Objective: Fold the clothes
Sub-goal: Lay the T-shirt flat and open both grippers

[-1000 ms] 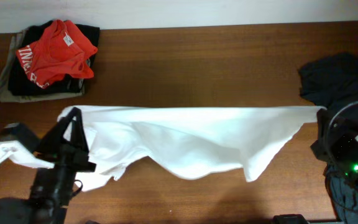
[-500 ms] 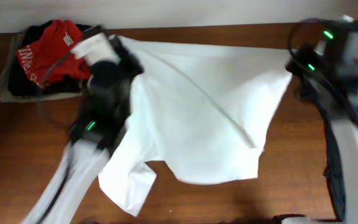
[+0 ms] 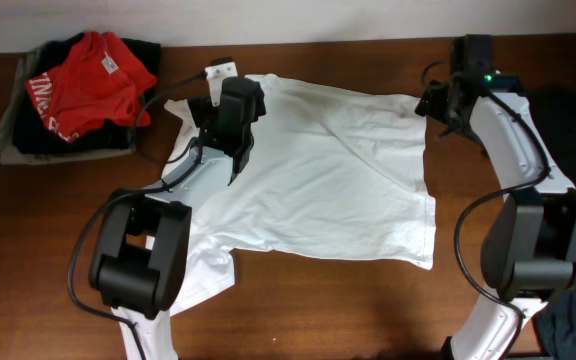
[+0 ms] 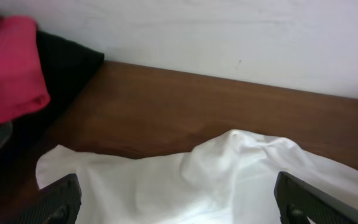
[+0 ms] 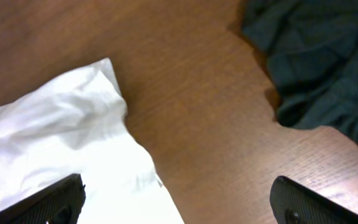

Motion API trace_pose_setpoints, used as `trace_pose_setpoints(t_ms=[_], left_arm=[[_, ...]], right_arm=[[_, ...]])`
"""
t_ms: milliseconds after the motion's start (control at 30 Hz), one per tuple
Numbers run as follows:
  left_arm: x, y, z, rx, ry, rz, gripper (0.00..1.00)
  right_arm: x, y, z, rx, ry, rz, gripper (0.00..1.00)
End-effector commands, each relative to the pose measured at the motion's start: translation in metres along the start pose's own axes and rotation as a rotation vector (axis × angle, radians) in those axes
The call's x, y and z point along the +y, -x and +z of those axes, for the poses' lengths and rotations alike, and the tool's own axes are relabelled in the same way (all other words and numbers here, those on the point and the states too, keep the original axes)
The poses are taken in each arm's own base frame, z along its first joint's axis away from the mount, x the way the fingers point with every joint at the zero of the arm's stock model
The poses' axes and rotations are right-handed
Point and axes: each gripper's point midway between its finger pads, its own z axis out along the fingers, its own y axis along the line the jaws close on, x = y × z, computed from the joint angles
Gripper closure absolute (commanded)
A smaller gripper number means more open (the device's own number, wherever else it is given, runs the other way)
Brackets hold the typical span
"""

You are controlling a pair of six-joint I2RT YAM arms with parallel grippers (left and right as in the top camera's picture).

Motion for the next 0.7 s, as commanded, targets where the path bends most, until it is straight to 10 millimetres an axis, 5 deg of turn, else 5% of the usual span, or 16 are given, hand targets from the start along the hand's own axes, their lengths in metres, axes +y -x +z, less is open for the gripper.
trace_pose_setpoints(t_ms=[0,133,267,433,667], left_arm=[[-0.004,0.058,-0.045,-0.057,-0.023,0.020,0.01],[0.012,0.070,-0.101,0.027,-0.025,0.080,0.01],[0.026,0.050,-0.147,0.190,-0.083,0.156,0.01],[0.026,0.019,-0.176,0.356,-0.188,0.199,0.01],[0.049,-0.044,-0.196,0.646,-0.122,0.214,0.01]], right_arm=[[-0.002,0.020,-0.051,-0.055,0.038,-0.002,0.01],[0.004,0.003,-0.095,0.020,0.130,-0.119,0.02],[-0.008,-0.035,-0.108,0.175,0.124,-0.135,0.01],[-0.013,-0.074,-0.109,0.343,0.145,-0.219,0.01],[-0.037,-0.131,-0.100,0.562,0.074,-0.255,0.01]])
